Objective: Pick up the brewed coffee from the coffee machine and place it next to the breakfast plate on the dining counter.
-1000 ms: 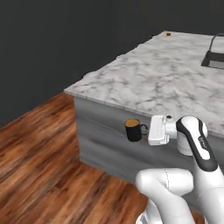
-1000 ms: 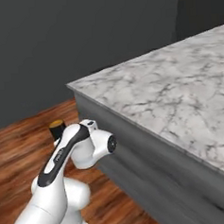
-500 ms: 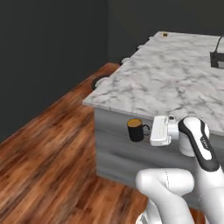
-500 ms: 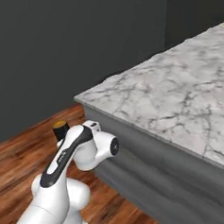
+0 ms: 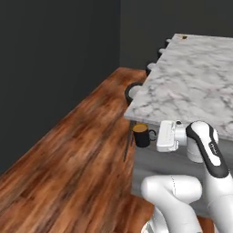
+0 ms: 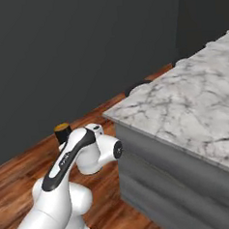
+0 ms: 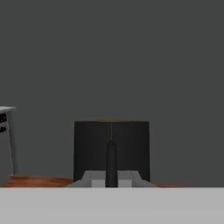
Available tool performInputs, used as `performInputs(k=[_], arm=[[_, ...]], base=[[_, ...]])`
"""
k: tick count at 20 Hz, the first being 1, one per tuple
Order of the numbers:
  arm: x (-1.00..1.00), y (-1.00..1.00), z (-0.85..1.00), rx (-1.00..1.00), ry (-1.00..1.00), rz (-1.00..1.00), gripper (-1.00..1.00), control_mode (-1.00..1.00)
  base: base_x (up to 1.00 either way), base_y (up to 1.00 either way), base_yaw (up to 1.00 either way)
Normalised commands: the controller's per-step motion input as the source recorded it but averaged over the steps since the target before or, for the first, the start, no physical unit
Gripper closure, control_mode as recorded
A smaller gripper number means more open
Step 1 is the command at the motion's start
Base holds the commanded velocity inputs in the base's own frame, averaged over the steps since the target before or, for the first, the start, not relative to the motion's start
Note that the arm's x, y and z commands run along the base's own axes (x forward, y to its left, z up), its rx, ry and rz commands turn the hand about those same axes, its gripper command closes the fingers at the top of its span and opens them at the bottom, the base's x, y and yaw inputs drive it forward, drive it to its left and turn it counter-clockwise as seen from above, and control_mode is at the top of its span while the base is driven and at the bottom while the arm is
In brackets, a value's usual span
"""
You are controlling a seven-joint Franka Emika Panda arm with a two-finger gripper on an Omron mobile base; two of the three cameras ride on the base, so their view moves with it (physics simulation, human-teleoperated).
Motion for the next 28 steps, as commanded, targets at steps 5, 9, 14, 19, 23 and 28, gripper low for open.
performInputs(k=[5, 9, 14, 19, 23, 28], arm=[[0.0, 0.0, 0.0, 0.0, 0.0, 0.0, 1.0, 1.0], [0.0, 0.0, 0.0, 0.0, 0.0, 0.0, 1.0, 1.0], [0.0, 0.0, 0.0, 0.0, 0.0, 0.0, 1.0, 1.0], [0.0, 0.0, 0.0, 0.0, 0.0, 0.0, 1.0, 1.0], [0.0, 0.0, 0.0, 0.0, 0.0, 0.0, 1.0, 1.0], [0.0, 0.0, 0.0, 0.0, 0.0, 0.0, 1.0, 1.0]], base=[[0.69, 1.0, -0.23], [0.69, 1.0, -0.35], [0.75, 0.99, -0.43], [0.76, 0.97, -0.47], [0.75, 0.91, -0.47], [0.75, 0.95, -0.44]])
